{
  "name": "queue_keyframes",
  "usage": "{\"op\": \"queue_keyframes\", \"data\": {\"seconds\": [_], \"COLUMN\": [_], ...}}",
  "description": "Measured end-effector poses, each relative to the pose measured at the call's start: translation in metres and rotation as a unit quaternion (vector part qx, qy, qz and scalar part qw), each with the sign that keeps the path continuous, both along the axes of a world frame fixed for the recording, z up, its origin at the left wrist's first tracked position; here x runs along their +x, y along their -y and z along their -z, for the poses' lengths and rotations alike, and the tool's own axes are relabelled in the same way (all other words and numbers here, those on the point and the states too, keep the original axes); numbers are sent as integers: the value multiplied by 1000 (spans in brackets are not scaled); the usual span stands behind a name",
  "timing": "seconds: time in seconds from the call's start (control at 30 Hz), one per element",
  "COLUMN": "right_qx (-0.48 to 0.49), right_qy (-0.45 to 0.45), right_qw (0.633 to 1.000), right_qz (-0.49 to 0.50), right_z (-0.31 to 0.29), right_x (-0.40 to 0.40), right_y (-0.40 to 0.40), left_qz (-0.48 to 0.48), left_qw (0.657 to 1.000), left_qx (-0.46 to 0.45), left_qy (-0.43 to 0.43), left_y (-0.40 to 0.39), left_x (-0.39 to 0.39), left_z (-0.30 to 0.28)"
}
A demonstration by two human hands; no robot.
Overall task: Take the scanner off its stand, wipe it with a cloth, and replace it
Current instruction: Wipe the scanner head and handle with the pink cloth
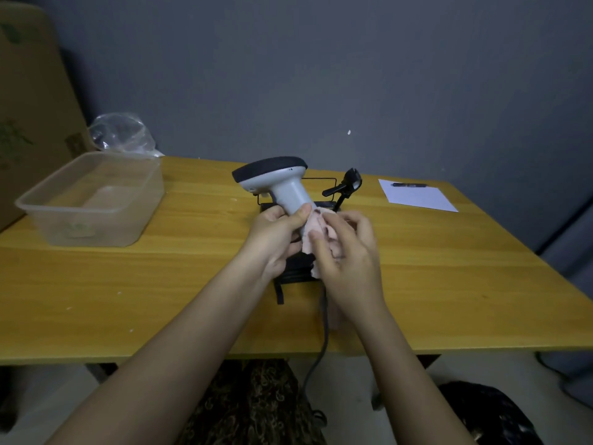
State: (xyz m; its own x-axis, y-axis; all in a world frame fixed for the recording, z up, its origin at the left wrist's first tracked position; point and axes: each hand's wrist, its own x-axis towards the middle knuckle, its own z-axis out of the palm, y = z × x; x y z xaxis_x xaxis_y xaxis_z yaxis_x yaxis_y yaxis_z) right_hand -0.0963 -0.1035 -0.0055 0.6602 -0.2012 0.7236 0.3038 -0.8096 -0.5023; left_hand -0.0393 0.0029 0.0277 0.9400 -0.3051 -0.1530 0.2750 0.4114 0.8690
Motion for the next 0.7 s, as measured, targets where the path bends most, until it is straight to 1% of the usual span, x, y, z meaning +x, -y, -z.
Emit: {"op": "queue_keyframes", "data": {"seconds": [0.07, 0.13, 0.2, 0.27, 0.33, 0.37, 0.4, 0.47, 0.5, 0.53, 0.57, 0.63, 0.67, 0.7], "right_qx": [-37, -104, -175, -247, -308, -313, -293, -196, -148, -126, -139, -214, -236, -233], "right_qy": [10, 51, 73, 55, 20, 13, 20, 59, 73, 75, 67, 42, 33, 34], "right_qw": [999, 993, 981, 967, 950, 946, 952, 978, 986, 989, 988, 975, 969, 969], "right_qz": [-1, 15, 27, 8, -53, -83, -91, -44, -23, -17, -21, -49, -66, -70], "right_z": [6, 11, 14, 18, 21, 21, 17, 5, 0, 0, 4, 16, 18, 15], "right_x": [2, 2, 2, 0, -9, -13, -16, -10, -5, 0, 2, -3, -8, -11], "right_y": [1, 1, -1, 2, 16, 25, 33, 37, 32, 22, 13, 9, 14, 20], "left_qz": [-27, -65, -77, -79, -94, -100, -102, -101, -97, -90, -86, -89, -94, -98], "left_qw": [999, 998, 997, 996, 995, 995, 995, 995, 995, 995, 996, 994, 994, 994], "left_qx": [9, 17, 23, 32, 28, 21, 16, 19, 23, 29, 35, 52, 54, 52], "left_qy": [16, 14, 9, 11, 13, 10, 8, 5, 4, 7, 12, 21, 22, 21], "left_y": [0, 0, 1, 1, -1, -3, -4, -3, -1, 2, 4, 6, 6, 5], "left_x": [0, 2, 3, 6, 10, 12, 15, 17, 17, 15, 13, 14, 15, 17], "left_z": [0, 1, 0, 0, 3, 4, 5, 5, 5, 4, 3, 4, 6, 8]}}
